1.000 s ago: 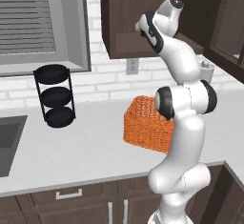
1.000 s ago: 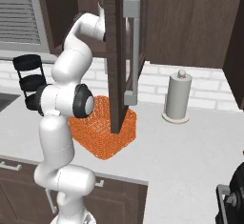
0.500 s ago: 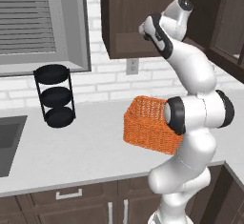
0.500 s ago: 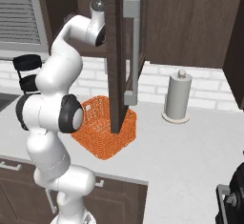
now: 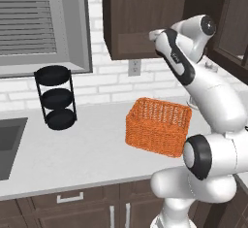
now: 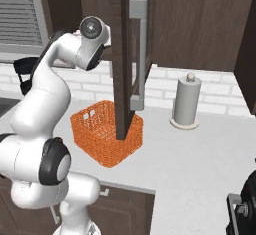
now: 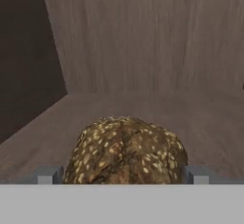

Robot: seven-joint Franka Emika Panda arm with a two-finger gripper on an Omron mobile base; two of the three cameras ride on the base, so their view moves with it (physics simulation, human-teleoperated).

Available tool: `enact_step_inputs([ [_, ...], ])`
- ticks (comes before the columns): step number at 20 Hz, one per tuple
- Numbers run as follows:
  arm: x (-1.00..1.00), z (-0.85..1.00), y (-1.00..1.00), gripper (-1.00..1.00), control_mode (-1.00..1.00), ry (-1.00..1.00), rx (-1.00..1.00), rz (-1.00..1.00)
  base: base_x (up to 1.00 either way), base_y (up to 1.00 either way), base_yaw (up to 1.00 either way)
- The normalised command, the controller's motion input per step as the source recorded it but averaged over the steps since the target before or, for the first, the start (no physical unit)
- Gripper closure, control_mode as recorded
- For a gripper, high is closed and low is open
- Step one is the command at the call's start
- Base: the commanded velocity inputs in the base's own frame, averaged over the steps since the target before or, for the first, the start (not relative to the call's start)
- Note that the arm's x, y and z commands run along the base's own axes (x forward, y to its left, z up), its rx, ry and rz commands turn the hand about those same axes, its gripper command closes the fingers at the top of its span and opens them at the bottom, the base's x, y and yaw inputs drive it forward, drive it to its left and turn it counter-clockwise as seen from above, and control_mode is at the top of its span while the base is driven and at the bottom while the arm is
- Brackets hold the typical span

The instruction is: Open the cabinet, pick up the bread from the cabinet and place it in the basket. Then move the basket to the dining counter.

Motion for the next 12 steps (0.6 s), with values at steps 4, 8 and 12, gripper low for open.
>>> enact_step_inputs([
  [4,-1.0,0.53,0.0,1.0,-1.0,-0.01,0.04,0.0,0.0,0.0,0.0],
  [8,-1.0,0.39,0.0,1.0,-1.0,0.03,0.08,0.0,0.0,0.0,0.0],
  [12,-0.93,0.27,0.0,1.0,-1.0,0.13,0.1,0.0,0.0,0.0,0.0],
])
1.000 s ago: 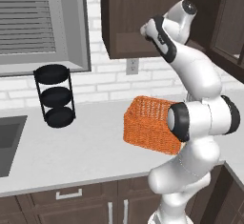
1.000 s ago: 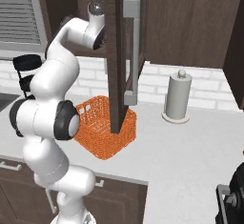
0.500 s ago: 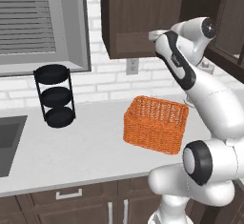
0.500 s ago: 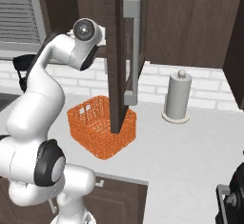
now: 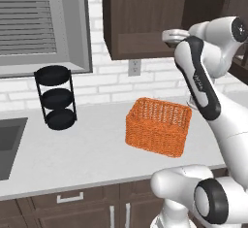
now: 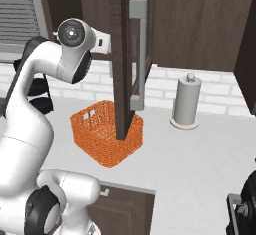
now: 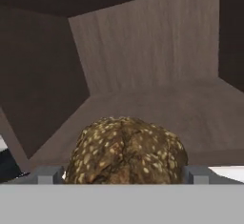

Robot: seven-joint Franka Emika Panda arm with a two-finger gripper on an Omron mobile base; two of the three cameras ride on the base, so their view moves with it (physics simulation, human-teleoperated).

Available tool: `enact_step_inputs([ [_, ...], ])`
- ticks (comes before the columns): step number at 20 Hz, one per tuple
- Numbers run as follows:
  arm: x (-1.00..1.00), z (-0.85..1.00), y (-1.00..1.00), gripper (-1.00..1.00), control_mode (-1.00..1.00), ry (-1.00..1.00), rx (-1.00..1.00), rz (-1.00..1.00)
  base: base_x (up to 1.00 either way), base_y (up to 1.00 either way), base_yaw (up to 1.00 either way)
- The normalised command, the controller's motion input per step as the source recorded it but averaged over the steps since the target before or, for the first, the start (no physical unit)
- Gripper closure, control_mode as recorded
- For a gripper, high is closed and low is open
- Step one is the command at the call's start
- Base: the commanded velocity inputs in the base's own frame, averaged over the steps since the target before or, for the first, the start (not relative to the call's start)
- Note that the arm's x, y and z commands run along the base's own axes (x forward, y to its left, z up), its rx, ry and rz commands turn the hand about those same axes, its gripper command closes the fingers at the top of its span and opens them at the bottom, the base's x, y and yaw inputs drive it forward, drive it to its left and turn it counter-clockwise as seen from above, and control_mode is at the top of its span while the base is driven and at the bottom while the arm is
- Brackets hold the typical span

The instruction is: Open the cabinet, pick up the bread from the cabinet and place it in the basket. Then move the basket to the dining counter.

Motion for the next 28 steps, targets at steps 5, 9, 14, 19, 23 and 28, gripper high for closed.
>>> enact_step_inputs([
  [5,-0.75,0.0,0.06,1.0,-1.0,0.09,0.01,0.0,0.0,0.0,0.0],
  [9,-0.59,-0.24,0.0,1.0,-1.0,0.06,-0.01,0.0,0.0,0.0,0.0],
  [14,-0.29,-0.48,0.04,1.0,-1.0,0.11,-0.05,0.0,0.0,0.0,0.0],
  [19,-0.03,-0.63,0.02,1.0,-1.0,0.27,-0.03,0.0,0.0,0.0,0.0],
  [23,0.0,-0.59,0.0,1.0,-1.0,0.18,-0.01,0.0,0.0,0.0,0.0],
  [28,0.0,-0.63,0.0,1.0,-1.0,0.15,0.0,0.0,0.0,0.0,0.0],
])
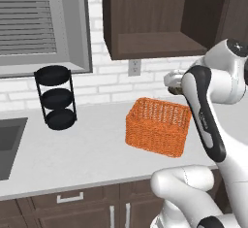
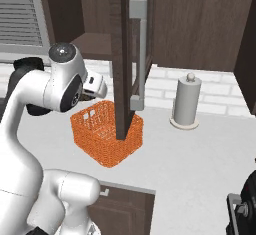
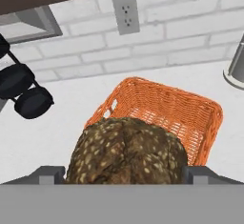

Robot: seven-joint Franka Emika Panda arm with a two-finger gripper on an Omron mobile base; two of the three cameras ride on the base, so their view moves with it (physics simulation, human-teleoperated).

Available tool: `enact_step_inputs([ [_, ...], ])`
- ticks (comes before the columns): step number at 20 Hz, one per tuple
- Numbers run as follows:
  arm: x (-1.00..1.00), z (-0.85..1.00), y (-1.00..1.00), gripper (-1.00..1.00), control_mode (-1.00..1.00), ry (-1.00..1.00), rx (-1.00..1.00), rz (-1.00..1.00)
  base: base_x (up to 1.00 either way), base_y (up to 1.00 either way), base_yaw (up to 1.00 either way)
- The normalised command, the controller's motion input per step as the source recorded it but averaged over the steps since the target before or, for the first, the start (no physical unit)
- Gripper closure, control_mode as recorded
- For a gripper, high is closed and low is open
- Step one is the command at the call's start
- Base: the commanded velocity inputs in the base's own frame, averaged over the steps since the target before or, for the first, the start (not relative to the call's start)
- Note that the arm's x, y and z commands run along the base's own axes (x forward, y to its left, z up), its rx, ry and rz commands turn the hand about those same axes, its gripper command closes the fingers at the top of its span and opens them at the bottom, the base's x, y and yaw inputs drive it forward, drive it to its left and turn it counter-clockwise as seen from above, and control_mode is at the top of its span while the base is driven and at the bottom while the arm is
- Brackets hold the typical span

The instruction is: Open the cabinet, pick up the bread from the cabinet and place it in the basket. Then move the basket to the dining counter.

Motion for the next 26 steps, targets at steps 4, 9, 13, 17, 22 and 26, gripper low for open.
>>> enact_step_inputs([
  [4,0.0,-0.7,0.0,1.0,-1.0,0.08,0.0,0.0,0.0,0.0,0.0],
  [9,0.0,-0.56,0.0,1.0,-1.0,0.12,0.0,0.0,0.0,0.0,0.0],
  [13,0.06,-0.45,0.0,1.0,-1.0,0.07,0.0,0.0,0.0,0.0,0.0],
  [17,0.23,-0.4,0.0,1.0,-1.0,0.1,-0.01,0.0,0.0,0.0,0.0],
  [22,0.45,-0.42,0.0,1.0,-1.0,0.14,0.0,0.0,0.0,0.0,0.0],
  [26,0.3,-0.35,-0.01,1.0,-1.0,0.03,0.0,0.0,0.0,0.0,0.0],
])
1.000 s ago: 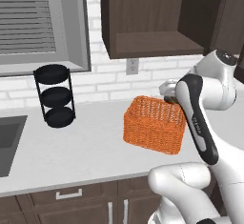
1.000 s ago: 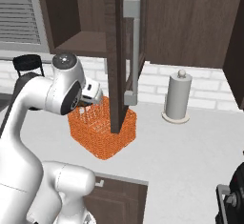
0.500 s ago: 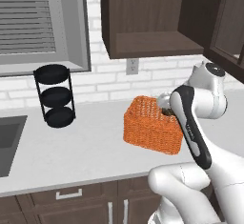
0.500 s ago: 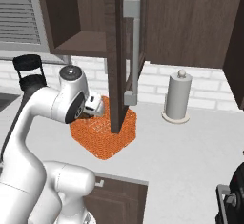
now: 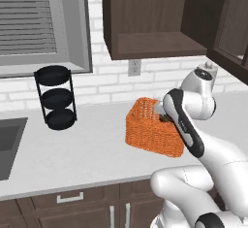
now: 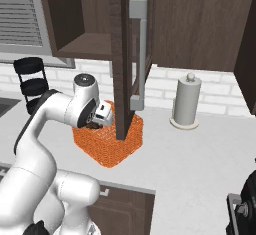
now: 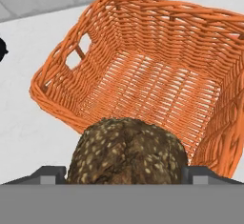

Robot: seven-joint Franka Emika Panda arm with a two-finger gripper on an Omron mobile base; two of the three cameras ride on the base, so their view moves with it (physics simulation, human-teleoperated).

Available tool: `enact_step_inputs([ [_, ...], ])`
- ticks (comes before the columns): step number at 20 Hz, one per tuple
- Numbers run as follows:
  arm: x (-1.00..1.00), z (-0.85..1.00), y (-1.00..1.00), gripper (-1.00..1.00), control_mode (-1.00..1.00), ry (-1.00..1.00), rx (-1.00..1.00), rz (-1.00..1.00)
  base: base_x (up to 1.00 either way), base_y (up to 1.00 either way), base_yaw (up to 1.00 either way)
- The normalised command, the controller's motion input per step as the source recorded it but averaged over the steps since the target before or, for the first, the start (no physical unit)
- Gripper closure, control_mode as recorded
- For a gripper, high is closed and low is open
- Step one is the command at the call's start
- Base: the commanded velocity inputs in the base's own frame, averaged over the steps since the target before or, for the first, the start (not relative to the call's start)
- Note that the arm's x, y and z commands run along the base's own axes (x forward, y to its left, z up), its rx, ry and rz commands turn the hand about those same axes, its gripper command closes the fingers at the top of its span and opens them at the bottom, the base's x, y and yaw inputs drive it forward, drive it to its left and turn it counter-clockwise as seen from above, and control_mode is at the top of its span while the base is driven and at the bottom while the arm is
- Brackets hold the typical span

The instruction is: Open the cabinet, pick up the bread from the cabinet and place it in the basket. Then move the basket to the dining counter.

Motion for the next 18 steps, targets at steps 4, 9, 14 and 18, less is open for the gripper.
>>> enact_step_inputs([
  [4,0.33,-0.34,-0.02,1.0,-1.0,0.0,0.0,0.0,0.0,0.0,0.0],
  [9,0.41,-0.38,-0.01,1.0,-1.0,0.0,0.0,0.0,0.0,0.0,0.0],
  [14,0.42,-0.38,-0.02,1.0,-1.0,0.02,0.0,0.0,0.0,0.0,0.0],
  [18,0.33,-0.26,-0.09,1.0,-1.0,0.0,0.0,0.0,0.0,0.0,0.0],
])
